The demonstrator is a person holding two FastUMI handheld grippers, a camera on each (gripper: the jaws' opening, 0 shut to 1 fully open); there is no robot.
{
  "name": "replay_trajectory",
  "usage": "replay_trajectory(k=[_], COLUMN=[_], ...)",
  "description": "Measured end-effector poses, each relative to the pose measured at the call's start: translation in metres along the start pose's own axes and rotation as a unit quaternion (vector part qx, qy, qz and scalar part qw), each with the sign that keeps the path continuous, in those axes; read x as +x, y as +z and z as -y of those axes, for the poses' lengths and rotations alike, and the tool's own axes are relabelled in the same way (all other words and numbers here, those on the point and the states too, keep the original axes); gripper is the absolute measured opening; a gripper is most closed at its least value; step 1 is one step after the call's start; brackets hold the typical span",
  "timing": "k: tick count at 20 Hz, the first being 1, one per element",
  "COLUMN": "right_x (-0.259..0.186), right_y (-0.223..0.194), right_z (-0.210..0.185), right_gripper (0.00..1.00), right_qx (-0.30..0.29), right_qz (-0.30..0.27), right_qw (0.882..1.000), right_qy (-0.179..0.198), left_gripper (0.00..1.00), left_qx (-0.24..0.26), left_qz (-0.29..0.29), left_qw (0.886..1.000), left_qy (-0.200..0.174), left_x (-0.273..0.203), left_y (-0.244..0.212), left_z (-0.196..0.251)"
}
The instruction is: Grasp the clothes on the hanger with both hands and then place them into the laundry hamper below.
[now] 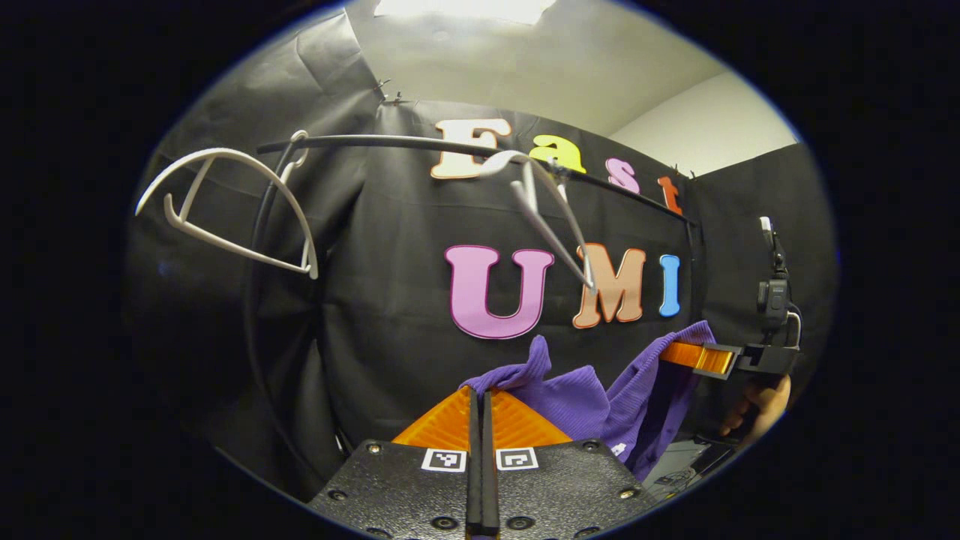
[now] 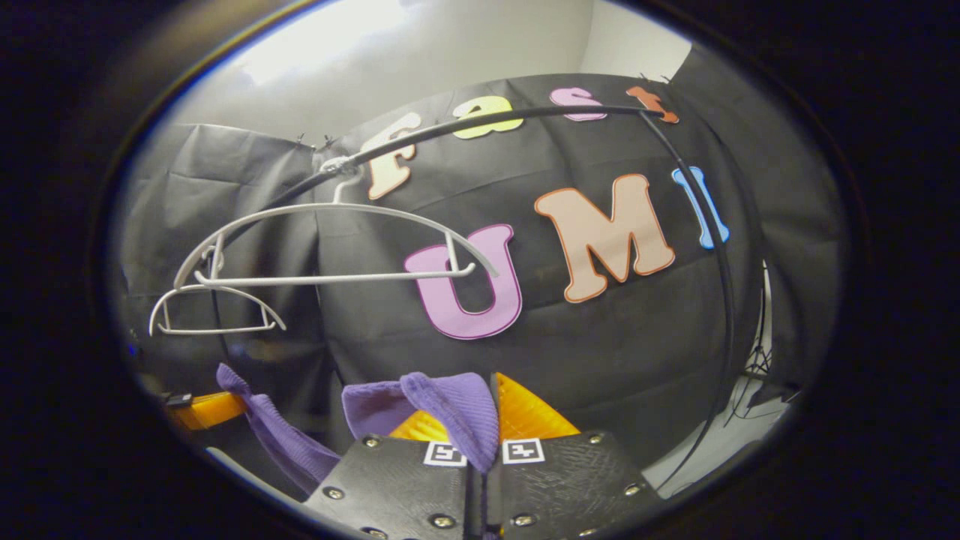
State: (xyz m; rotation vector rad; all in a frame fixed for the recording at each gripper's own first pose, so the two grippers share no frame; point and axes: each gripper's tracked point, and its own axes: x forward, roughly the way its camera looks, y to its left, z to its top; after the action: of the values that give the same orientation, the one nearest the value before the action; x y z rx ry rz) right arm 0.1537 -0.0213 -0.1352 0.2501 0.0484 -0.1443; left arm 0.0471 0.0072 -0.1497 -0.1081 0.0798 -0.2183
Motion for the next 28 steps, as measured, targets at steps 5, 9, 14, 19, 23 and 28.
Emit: replay_trajectory(k=[5,9,14,19,23,28], right_x=[-0.015,-0.01,0.0,0.013,0.027,0.027], right_y=[-0.009,-0.035,-0.063,-0.123,-0.182,-0.295], right_z=[0.011,0.022,0.046,0.047,0.064,0.085], right_gripper=[0.07,0.07,0.07,0.07,0.07,0.07], right_qx=[0.003,0.016,0.026,0.021,-0.01,-0.019], right_qz=[-0.006,-0.026,-0.023,-0.062,-0.079,-0.173], right_qw=[1.0,1.0,0.999,0.998,0.996,0.982], right_qy=[-0.008,-0.006,-0.031,-0.011,-0.038,-0.072], left_gripper=[0.0,0.0,0.0,0.0,0.01,0.01], left_qx=[0.0,-0.004,0.002,0.01,-0.008,-0.02], left_qz=[0.003,-0.012,-0.01,-0.008,-0.044,-0.089], left_qw=[0.999,0.998,0.999,1.0,0.999,0.995], left_qy=[-0.053,-0.069,-0.041,-0.017,-0.022,-0.039], left_x=[0.013,0.032,0.061,0.083,0.091,0.092], left_y=[-0.011,-0.037,-0.074,-0.123,-0.19,-0.286], left_z=[0.056,0.081,0.083,0.077,0.078,0.076])
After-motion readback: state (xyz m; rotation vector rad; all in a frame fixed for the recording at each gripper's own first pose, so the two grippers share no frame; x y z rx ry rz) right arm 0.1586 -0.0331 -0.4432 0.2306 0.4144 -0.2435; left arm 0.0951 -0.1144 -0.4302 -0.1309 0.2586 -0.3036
